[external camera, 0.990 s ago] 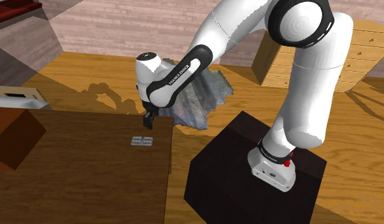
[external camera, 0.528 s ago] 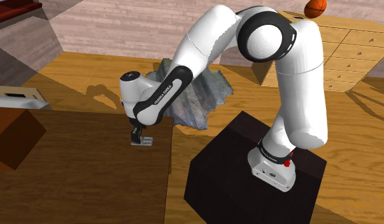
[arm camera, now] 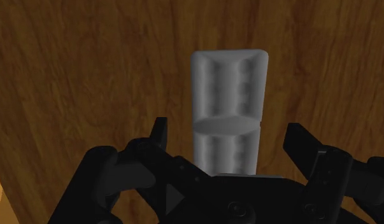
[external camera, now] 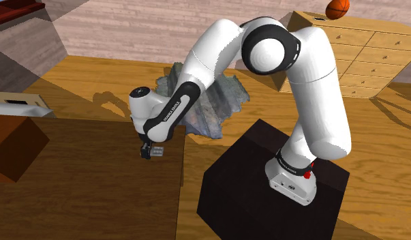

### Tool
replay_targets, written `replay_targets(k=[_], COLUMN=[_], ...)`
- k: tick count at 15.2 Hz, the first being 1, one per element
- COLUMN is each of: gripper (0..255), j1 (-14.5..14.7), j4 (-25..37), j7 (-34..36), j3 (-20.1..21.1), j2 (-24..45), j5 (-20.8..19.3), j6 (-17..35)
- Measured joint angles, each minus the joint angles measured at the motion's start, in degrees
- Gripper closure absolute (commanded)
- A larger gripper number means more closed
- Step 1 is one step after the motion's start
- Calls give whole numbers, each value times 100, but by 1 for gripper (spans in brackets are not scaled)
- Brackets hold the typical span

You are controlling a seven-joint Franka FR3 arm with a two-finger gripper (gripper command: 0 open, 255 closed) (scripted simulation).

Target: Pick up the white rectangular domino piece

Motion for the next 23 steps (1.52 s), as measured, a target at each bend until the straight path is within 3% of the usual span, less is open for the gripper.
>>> replay_targets(k=[1,12,23], gripper=[255,255,255], j1=[4,-3,-89], j4=[9,10,-123], j7=[3,5,-62], j3=[-5,-11,126], j2=[22,-3,-657], j5=[-4,-4,128], j6=[14,7,-528])
